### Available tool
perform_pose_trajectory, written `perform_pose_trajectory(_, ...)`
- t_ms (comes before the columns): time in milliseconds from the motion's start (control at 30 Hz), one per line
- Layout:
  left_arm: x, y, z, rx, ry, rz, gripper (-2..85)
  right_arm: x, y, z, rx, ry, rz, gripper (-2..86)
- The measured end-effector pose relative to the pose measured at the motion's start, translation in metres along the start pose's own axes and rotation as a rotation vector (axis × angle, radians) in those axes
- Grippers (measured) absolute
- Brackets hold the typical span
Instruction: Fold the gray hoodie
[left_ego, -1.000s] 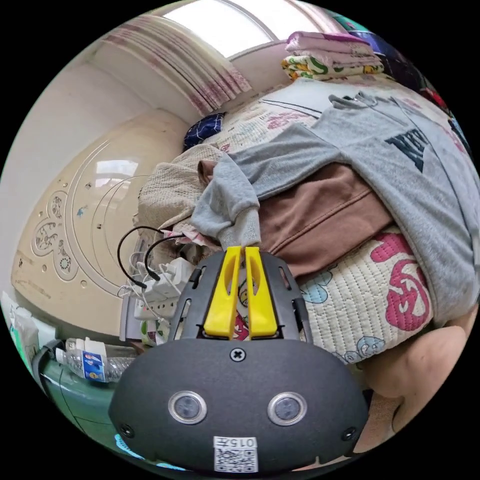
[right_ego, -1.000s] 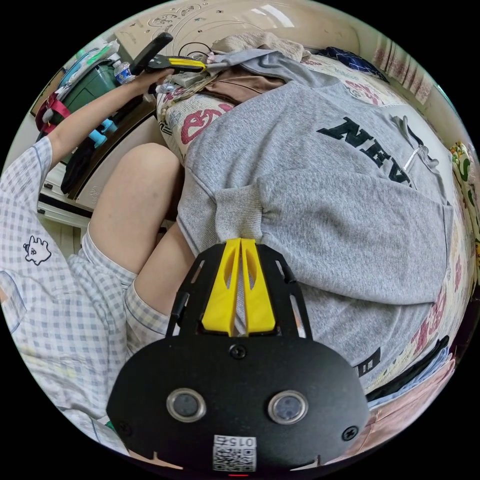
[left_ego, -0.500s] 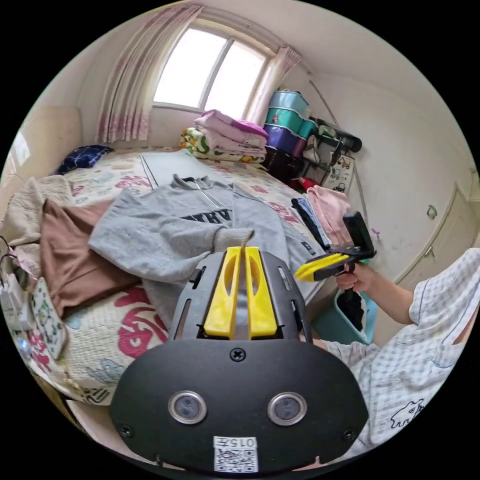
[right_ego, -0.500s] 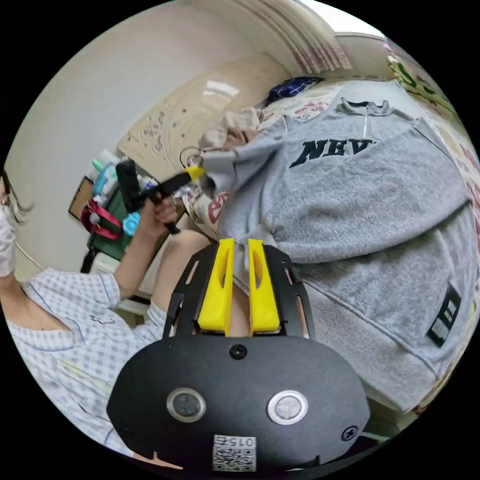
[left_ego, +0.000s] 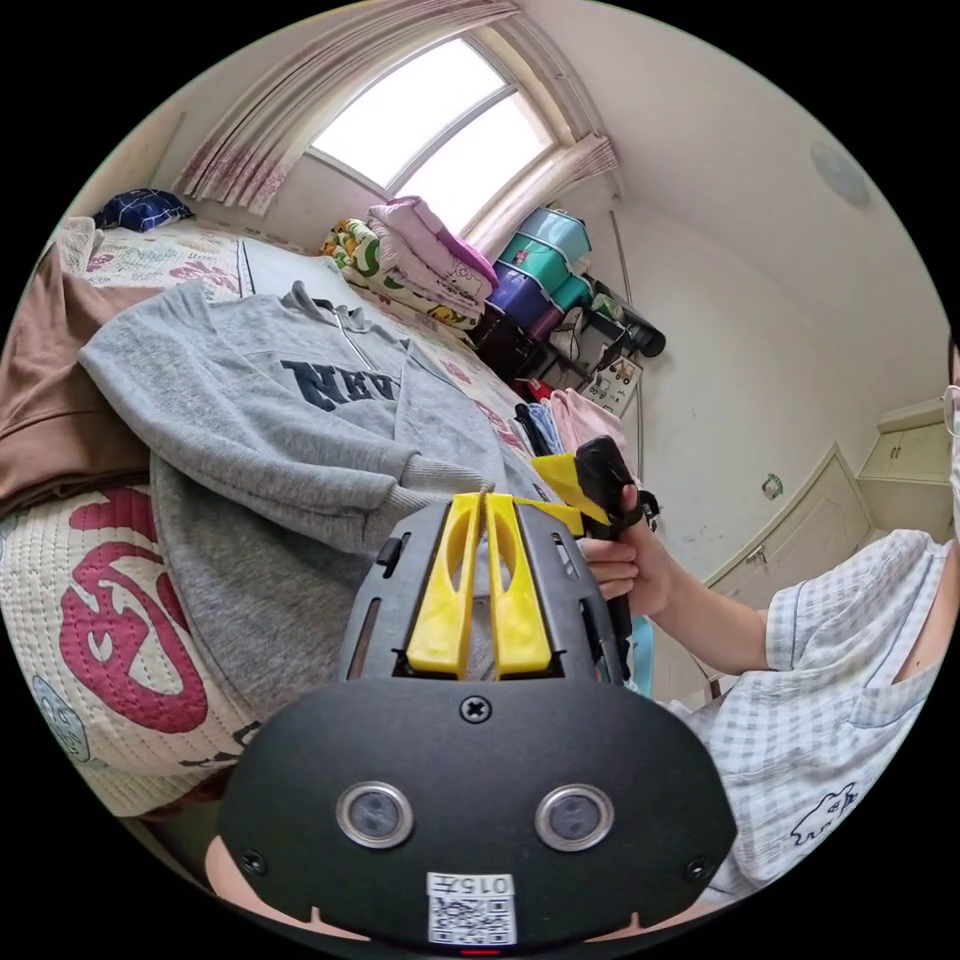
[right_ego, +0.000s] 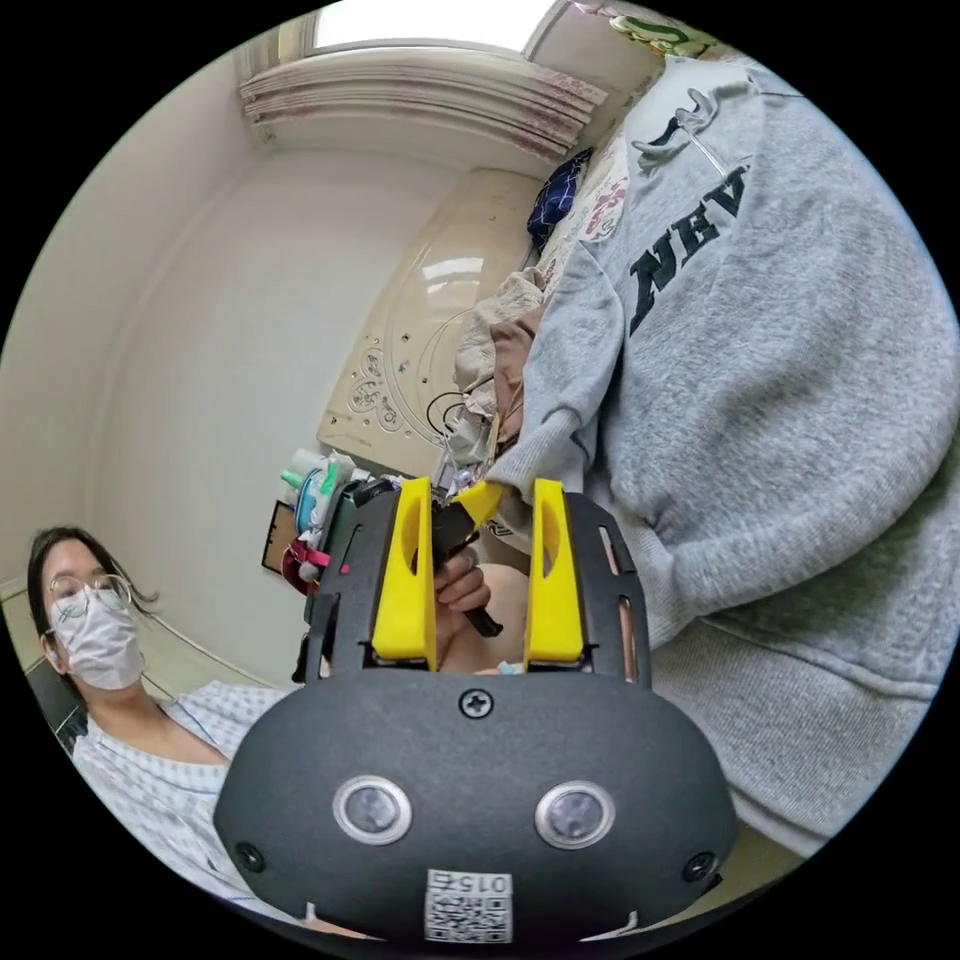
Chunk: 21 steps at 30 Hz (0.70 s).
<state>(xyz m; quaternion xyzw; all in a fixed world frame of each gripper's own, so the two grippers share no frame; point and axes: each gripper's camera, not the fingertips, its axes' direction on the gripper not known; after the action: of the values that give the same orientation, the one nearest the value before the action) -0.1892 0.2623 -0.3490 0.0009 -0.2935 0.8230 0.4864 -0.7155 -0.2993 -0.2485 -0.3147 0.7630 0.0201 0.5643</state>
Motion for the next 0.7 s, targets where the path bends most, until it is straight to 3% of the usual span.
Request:
perform_pose_trajectory(133,-0.01,0.011,-0.008,-0.004,-0.041,0.014,-0.6,-0.015,-0.015,0.002,0.0,0.091,0.044,11.1)
perform_pose_trajectory(267,-0.017,0.02,-0.009,-0.023,-0.057,0.016,-0.6,-0.016,-0.024,-0.004,0.03,0.035,0.105,9.2)
perform_pose_trajectory(367,-0.026,0.026,-0.011,-0.024,-0.017,0.013,-0.8,-0.034,-0.029,-0.003,0.023,0.169,0.096,8.9)
perform_pose_trajectory(433,-0.038,0.032,-0.021,0.019,0.026,-0.01,-0.8,-0.053,-0.032,0.004,-0.007,0.287,0.047,8.7)
perform_pose_trajectory(600,-0.061,0.048,-0.047,0.147,-0.021,-0.106,-0.7,-0.072,-0.043,0.024,-0.079,0.369,0.022,5.1)
perform_pose_trajectory(700,-0.062,0.055,-0.054,0.185,-0.076,-0.112,-0.3,-0.091,-0.048,0.022,-0.074,0.314,0.008,2.0)
